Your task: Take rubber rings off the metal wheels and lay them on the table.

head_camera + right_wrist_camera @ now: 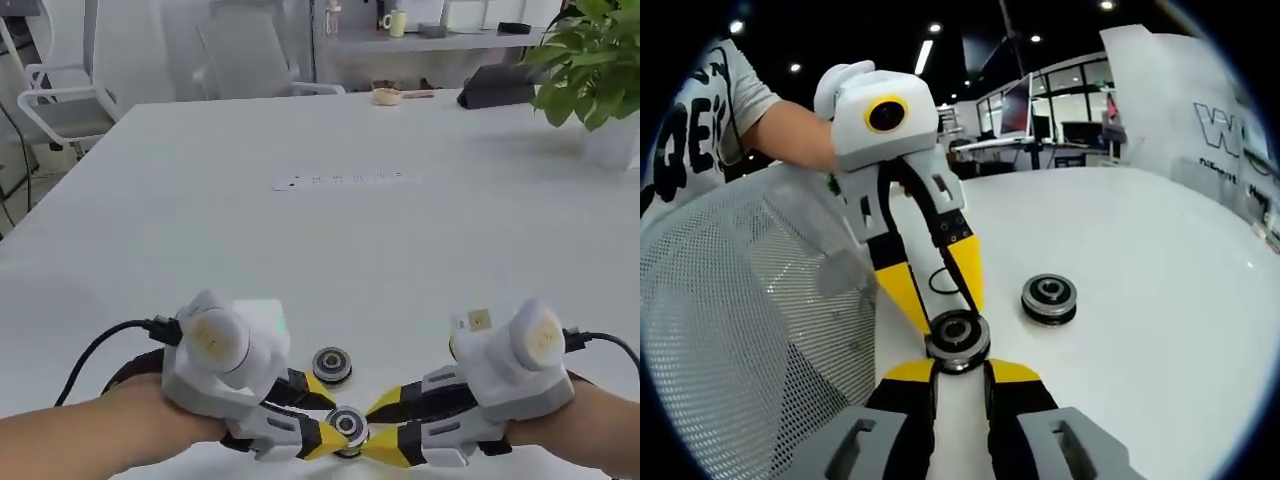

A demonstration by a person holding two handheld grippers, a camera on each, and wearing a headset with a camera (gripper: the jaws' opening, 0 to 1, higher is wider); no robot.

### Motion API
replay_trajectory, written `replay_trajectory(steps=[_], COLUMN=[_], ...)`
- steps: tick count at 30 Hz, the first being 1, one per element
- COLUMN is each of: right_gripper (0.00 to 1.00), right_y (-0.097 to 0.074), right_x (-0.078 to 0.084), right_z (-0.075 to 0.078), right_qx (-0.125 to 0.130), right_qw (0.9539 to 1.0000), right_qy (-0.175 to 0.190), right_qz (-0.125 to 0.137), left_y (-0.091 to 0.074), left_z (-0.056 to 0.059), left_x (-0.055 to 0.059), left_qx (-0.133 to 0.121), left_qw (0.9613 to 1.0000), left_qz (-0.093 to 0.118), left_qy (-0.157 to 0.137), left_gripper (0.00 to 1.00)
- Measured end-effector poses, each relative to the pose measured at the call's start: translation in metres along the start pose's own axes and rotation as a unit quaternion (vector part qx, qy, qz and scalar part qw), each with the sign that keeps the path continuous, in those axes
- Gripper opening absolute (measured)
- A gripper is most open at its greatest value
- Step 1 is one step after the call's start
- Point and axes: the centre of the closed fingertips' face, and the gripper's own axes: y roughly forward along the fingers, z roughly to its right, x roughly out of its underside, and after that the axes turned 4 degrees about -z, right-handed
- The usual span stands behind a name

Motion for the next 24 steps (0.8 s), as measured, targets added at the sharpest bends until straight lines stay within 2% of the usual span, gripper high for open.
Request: replay_trajectory(steps=[2,10,11,17,23,24], right_gripper=[0.15,0.12,0.11,0.02,0.00,0.00], right_y=[-0.0001,-0.0010,-0.0009,-0.0029,-0.0033,-0.0030], right_x=[-0.0004,0.0007,0.0007,0.0034,0.0030,0.0030], right_z=[0.0006,0.0001,0.0002,0.0015,0.0045,0.0059], right_qx=[0.001,0.004,0.004,0.007,0.007,0.007], right_qw=[1.0000,1.0000,1.0000,0.9998,0.9960,0.9934], right_qy=[-0.001,-0.004,-0.004,0.015,0.089,0.114], right_qz=[0.000,-0.004,-0.005,-0.009,0.002,0.007], left_y=[0.0004,0.0033,0.0035,0.0037,0.0043,0.0046], left_z=[0.0024,0.0012,0.0014,0.0008,0.0005,0.0009], left_x=[-0.0007,-0.0044,-0.0033,-0.0020,-0.0022,-0.0021], left_qx=[0.003,-0.003,-0.002,-0.005,-0.005,-0.008], left_qw=[1.0000,1.0000,0.9999,0.9999,0.9999,0.9999], left_qz=[0.000,0.007,0.007,0.014,0.013,0.014], left_qy=[0.007,0.003,0.008,-0.004,-0.003,-0.001], left_gripper=[0.09,0.08,0.08,0.08,0.07,0.07])
